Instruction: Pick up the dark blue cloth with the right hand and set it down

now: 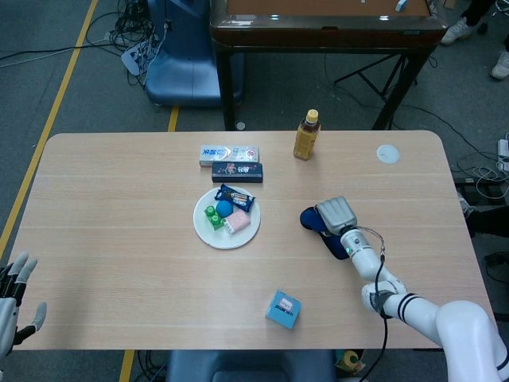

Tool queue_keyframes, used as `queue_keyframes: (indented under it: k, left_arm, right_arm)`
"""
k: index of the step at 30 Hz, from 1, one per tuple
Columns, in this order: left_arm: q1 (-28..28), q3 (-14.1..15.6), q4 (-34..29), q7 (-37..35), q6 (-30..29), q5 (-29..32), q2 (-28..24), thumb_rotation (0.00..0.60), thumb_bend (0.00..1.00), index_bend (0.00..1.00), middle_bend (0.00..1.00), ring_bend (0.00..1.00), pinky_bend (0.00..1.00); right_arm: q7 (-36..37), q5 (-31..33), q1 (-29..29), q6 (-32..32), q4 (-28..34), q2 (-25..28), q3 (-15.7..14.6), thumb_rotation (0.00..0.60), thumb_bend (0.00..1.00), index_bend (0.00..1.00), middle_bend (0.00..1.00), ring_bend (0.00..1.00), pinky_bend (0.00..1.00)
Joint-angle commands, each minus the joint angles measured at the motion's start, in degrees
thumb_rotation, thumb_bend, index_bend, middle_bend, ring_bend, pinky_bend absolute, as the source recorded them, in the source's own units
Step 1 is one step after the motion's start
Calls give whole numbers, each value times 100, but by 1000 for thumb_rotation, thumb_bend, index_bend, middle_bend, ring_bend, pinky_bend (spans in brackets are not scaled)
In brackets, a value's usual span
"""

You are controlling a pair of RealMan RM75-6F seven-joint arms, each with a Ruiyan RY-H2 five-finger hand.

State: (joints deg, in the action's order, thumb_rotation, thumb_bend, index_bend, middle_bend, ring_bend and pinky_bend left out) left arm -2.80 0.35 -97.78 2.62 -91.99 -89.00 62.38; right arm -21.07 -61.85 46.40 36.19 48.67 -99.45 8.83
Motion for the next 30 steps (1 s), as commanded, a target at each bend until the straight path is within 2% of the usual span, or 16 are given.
queue_keyframes:
  k: [1, 10, 16, 23, 30]
  left_arm:
    - [3, 1, 7, -4, 10, 1, 6, 600, 418, 54, 0, 14, 28]
    - [-6, 8, 39, -32, 37, 27, 24, 600, 419, 54, 0, 14, 28]
    - [-14, 4, 51, -56, 35, 40, 34, 600, 419, 54, 0, 14, 28]
    - [-36, 11, 43, -72, 3, 20, 7, 600, 418, 54, 0, 14, 28]
    - [-33, 11, 35, -74, 1, -5, -1, 600, 419, 54, 0, 14, 28]
  right_arm:
    - [-46, 156, 7, -87, -247, -15, 43, 600, 538, 705, 608, 577, 634]
    - [-126, 489, 47, -313, -757, -87, 153, 600, 539, 705, 608, 577, 634]
    - [-59, 421, 125, -390, -729, -182, 148, 600, 539, 705, 608, 577, 634]
    - [189, 128, 193, -335, -236, -176, 114, 600, 539, 705, 608, 577, 634]
    - [655, -409, 188, 31, 851, 247, 146, 600, 539, 705, 608, 577, 634]
